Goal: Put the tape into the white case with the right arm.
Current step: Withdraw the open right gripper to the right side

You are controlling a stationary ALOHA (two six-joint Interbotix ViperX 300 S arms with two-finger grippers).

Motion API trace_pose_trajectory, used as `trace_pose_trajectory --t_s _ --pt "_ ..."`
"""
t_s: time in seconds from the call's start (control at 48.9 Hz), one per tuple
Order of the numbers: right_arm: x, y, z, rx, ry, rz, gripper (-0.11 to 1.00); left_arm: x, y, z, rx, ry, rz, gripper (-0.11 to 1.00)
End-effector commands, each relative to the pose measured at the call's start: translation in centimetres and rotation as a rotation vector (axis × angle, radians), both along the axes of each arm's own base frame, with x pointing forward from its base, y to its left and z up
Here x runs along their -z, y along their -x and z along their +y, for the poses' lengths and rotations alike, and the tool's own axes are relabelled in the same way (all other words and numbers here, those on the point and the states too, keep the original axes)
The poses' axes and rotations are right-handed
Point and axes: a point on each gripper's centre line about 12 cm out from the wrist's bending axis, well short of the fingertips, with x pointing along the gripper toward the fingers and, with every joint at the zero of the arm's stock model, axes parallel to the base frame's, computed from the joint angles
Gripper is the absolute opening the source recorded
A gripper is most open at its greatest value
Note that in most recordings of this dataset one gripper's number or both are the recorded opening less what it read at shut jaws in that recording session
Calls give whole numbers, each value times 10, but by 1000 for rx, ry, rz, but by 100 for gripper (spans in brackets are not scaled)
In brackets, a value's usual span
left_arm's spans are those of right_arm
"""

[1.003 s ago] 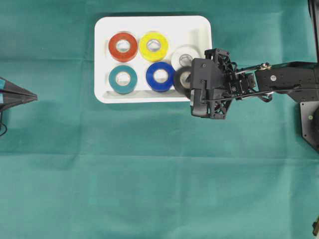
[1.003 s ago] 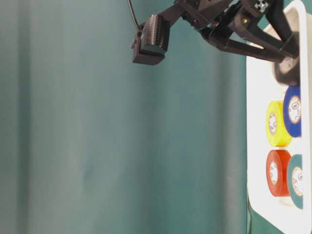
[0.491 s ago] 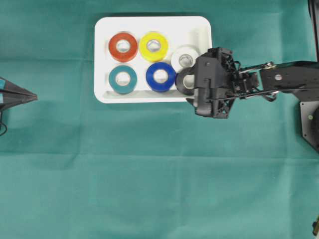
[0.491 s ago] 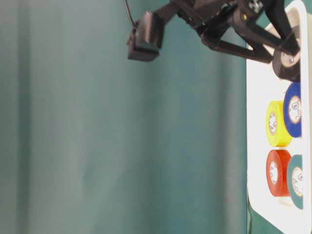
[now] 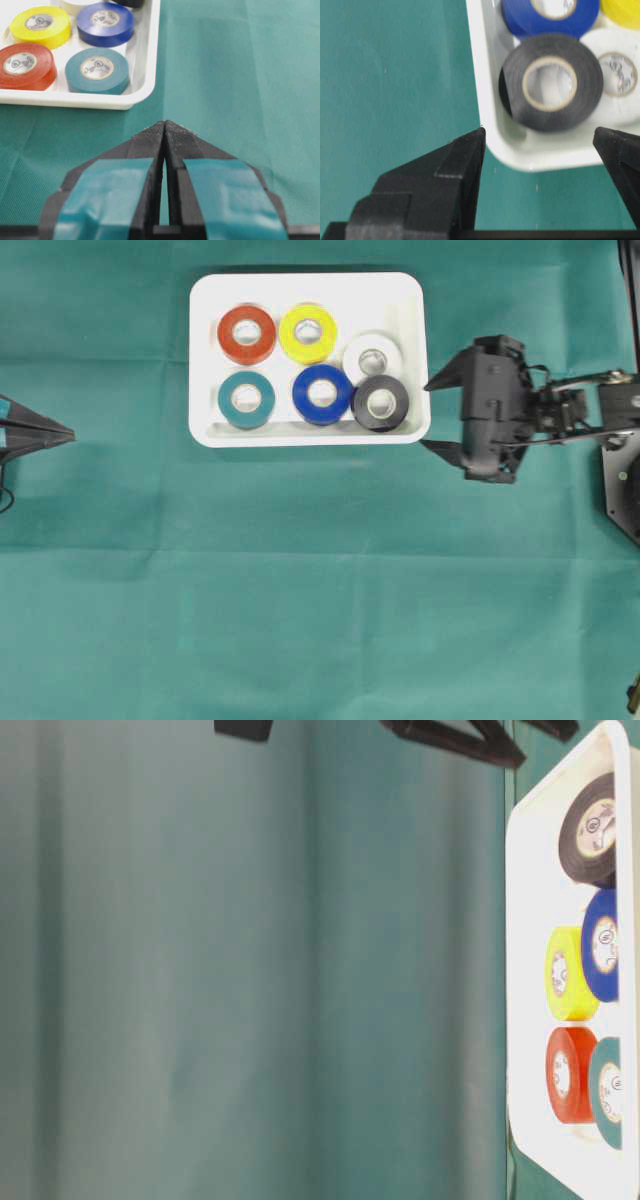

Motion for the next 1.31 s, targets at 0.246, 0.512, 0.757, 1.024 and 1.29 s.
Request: trace_pose_trajectory --t_s 0.246,0.512,0.757,1.024,1.29 --pt "-9 44 1 62 -31 -82 72 -6 -2 1 -4 2 -17 1" --pt "-6 88 8 82 -43 -173 72 -6 -2 1 -4 2 -17 1" --pt "-6 116 14 76 -29 -296 71 -6 -2 1 -4 2 -15 1" --pt "-10 122 15 71 -19 -348 71 -6 -2 1 -4 2 -15 1" --pt "0 120 21 18 -40 -344 71 -6 -2 1 -4 2 -15 1"
